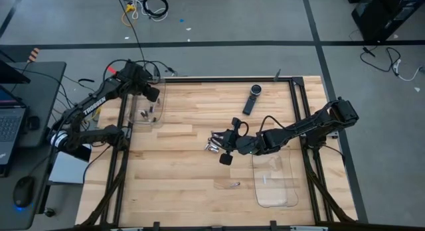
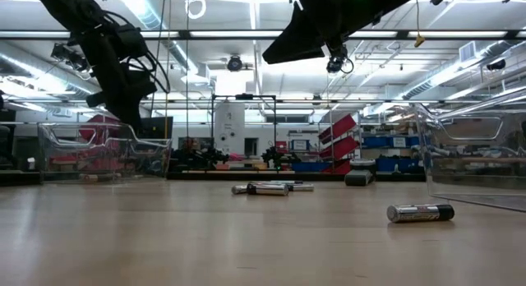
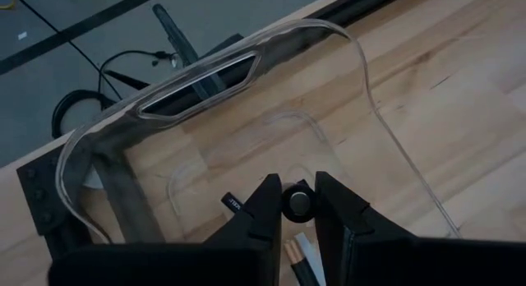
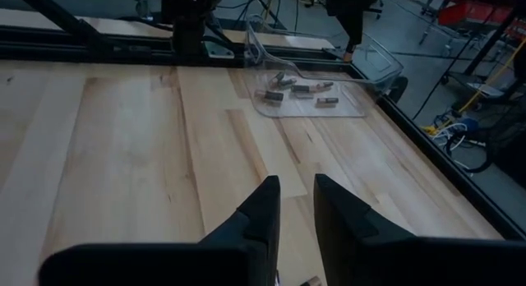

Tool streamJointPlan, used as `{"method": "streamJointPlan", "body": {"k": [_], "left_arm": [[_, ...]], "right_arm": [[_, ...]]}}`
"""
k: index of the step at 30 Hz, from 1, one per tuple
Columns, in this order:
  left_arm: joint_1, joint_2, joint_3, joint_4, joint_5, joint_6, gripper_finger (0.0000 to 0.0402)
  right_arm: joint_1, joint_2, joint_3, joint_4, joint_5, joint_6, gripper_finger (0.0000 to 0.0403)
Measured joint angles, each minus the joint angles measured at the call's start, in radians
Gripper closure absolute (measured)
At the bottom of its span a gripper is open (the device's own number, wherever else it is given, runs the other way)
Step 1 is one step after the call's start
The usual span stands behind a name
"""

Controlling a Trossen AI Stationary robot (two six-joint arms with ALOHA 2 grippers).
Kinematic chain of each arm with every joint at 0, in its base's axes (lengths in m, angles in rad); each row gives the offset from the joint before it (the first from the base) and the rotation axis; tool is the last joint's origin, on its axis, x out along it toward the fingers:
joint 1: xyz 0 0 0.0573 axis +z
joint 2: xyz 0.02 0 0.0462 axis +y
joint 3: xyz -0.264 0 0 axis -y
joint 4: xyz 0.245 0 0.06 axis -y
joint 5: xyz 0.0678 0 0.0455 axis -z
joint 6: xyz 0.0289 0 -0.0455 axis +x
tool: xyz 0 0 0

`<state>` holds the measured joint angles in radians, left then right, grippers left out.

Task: Sort batteries
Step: Put the bottom black battery into the top transparent bin

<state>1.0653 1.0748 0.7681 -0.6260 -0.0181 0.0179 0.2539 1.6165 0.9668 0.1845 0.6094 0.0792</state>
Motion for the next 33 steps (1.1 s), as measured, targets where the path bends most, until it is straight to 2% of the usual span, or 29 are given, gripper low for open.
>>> {"method": "streamJointPlan", "body": {"k": [26, 33], "left_arm": [[0.000, 0.000, -0.001, -0.001, 0.000, 0.003, 0.0352], [0.000, 0.000, -0.007, 0.010, 0.000, 0.004, 0.0316]], "right_arm": [[0.000, 0.000, 0.000, 0.000, -0.001, 0.000, 0.0341], [0.000, 0.000, 0.000, 0.000, -0.001, 0.000, 0.0341]]}}
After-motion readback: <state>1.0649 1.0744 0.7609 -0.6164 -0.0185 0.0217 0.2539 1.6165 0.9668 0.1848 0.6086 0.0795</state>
